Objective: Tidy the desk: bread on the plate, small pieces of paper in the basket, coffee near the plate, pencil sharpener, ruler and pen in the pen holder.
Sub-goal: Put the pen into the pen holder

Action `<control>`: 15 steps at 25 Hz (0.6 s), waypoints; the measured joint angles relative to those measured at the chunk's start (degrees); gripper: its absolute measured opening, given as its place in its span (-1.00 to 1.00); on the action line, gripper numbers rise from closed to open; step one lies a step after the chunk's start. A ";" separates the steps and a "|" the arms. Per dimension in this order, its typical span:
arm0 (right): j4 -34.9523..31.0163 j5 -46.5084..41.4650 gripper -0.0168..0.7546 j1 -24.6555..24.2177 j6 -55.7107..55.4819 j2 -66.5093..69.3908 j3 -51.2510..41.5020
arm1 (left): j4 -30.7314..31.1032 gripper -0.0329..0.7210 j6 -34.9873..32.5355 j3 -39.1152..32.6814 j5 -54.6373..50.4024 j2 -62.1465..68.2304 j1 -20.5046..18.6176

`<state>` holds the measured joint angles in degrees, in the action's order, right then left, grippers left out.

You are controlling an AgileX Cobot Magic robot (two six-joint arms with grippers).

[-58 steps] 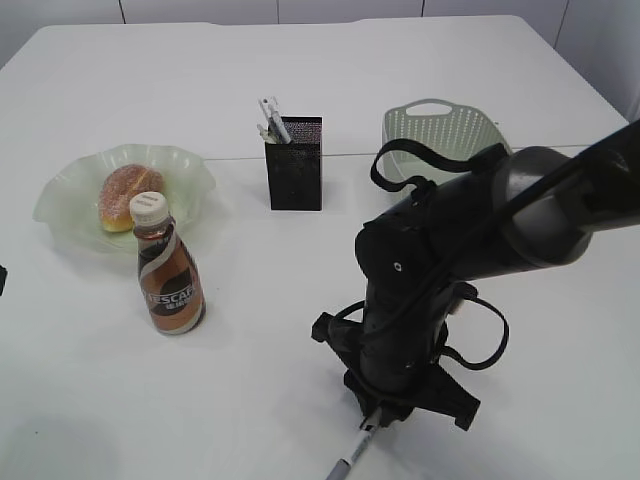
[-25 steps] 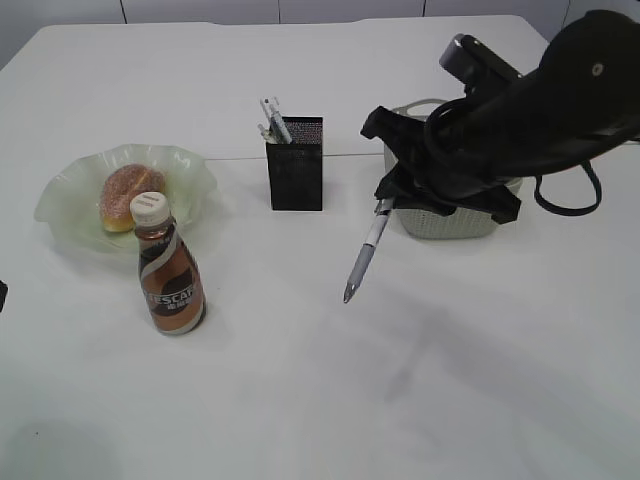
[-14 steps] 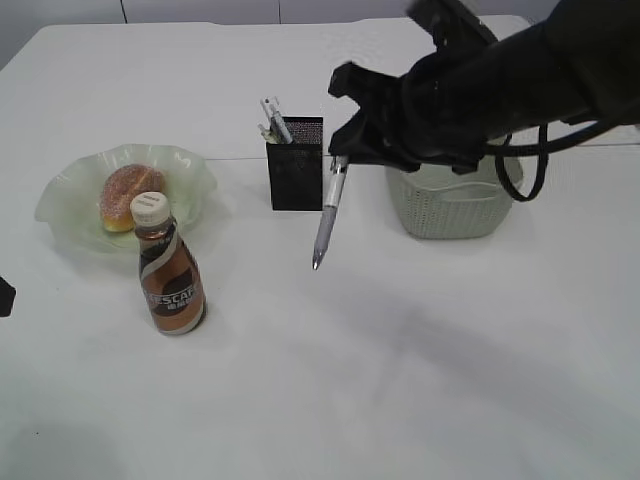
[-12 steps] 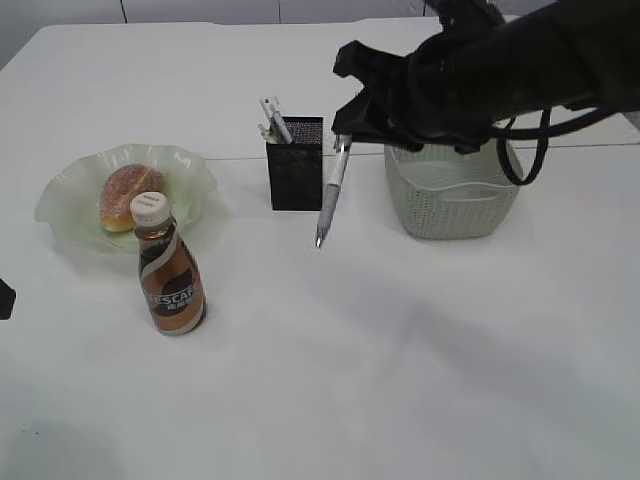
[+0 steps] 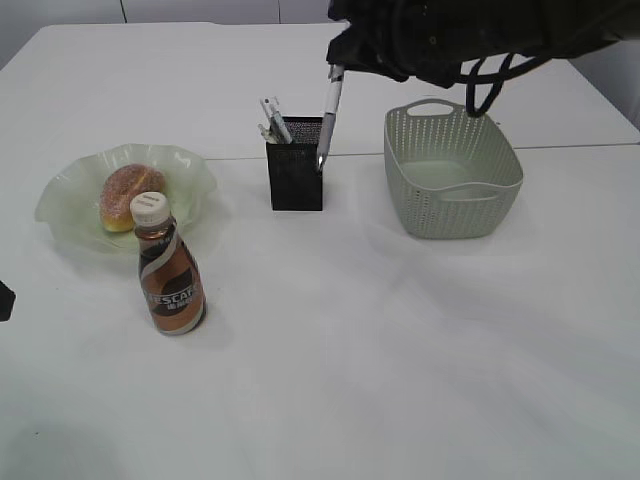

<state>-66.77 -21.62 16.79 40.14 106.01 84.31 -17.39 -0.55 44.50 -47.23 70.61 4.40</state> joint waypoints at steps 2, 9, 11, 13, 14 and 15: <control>-0.22 -0.68 -0.70 -0.69 2.43 2.80 4.35 | 0.00 0.24 0.00 0.00 -0.10 0.00 0.00; -12.29 -4.76 -0.70 -5.07 13.61 13.80 17.25 | 0.00 0.24 0.00 0.00 -0.15 0.00 0.00; -19.74 -5.75 -0.70 -5.66 20.45 16.77 20.09 | 0.10 0.24 0.00 0.00 -0.15 0.00 0.00; -27.37 -6.38 -0.70 -5.78 28.05 19.40 22.19 | 0.21 0.24 0.00 0.00 -0.24 0.00 0.00; -30.77 -6.98 -0.70 -5.78 31.89 20.71 23.17 | 0.21 0.24 0.00 0.00 -0.27 0.00 0.00; -32.78 -7.29 -0.70 -5.78 34.90 21.70 24.09 | 0.21 0.24 0.00 0.00 -0.37 0.00 0.00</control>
<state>-99.56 -28.91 11.01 75.03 127.71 108.41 -17.19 -0.55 44.50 -47.60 70.61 4.40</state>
